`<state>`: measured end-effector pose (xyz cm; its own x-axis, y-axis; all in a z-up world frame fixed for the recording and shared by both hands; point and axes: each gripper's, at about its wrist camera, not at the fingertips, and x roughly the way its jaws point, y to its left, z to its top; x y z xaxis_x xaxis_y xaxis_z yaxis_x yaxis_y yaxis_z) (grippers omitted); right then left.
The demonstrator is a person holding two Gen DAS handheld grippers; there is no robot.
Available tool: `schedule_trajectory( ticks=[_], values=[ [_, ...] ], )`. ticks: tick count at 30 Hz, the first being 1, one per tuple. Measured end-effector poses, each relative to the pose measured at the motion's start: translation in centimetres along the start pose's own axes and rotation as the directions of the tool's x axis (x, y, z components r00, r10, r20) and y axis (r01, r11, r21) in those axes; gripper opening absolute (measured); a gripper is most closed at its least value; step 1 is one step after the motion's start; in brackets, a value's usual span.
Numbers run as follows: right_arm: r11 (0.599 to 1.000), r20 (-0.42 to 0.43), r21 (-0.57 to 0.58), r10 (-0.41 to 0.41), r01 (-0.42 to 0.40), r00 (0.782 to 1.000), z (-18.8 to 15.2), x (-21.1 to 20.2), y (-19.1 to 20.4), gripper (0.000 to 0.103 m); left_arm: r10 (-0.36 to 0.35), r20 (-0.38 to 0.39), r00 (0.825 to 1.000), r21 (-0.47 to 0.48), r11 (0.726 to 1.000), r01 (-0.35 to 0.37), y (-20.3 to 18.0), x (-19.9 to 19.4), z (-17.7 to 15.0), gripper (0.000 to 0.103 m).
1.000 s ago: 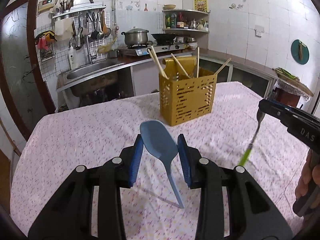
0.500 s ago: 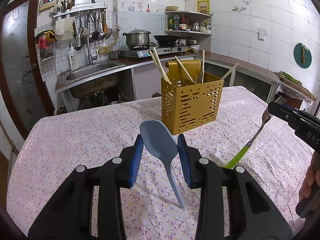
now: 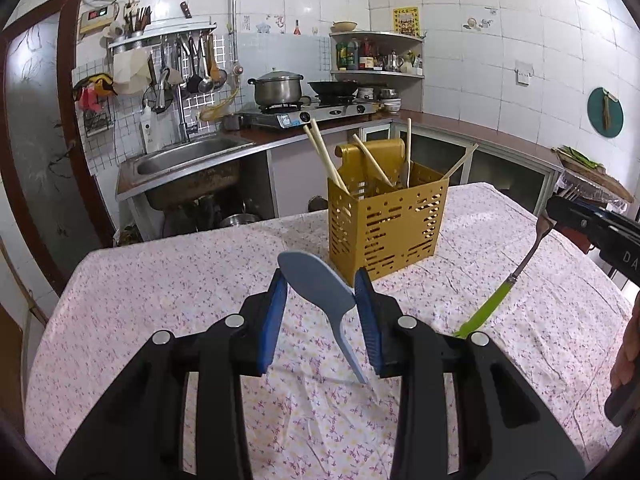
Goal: Organize utensils
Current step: 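Lift the blue spoon and green fork upright toward the yellow holder, then lower the held blue spoon and green fork into the yellow holder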
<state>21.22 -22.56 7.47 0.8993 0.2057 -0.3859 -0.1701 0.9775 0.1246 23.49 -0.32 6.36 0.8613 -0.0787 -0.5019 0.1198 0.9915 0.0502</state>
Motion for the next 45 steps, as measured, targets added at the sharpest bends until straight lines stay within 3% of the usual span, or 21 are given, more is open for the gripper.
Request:
schedule_trajectory(
  ticks=[12, 25, 36, 45],
  values=[
    [0.999, 0.001, -0.008, -0.04, 0.04, 0.999, 5.3, 0.1, -2.4, 0.019, -0.001, 0.009, 1.0, 0.059, 0.998, 0.001, -1.6, -0.1, 5.8, 0.034],
    [0.999, 0.014, -0.01, -0.048, 0.048, 0.999, 10.4, 2.8, -4.5, 0.019, 0.001, 0.025, 1.0, 0.083, 0.997, -0.003, -2.4, 3.0, 11.8, 0.034],
    [0.998, 0.044, -0.047, -0.04, 0.042, 0.998, 15.8, 5.3, -3.4, 0.019, 0.012, 0.091, 0.996, 0.111, 0.994, -0.022, -2.9, 4.6, 17.7, 0.034],
    [0.997, 0.035, -0.056, -0.049, 0.051, 0.998, 17.9, 8.2, -3.2, 0.019, 0.01, 0.092, 0.996, 0.116, 0.993, -0.021, -2.2, 9.4, 18.4, 0.034]
  ],
)
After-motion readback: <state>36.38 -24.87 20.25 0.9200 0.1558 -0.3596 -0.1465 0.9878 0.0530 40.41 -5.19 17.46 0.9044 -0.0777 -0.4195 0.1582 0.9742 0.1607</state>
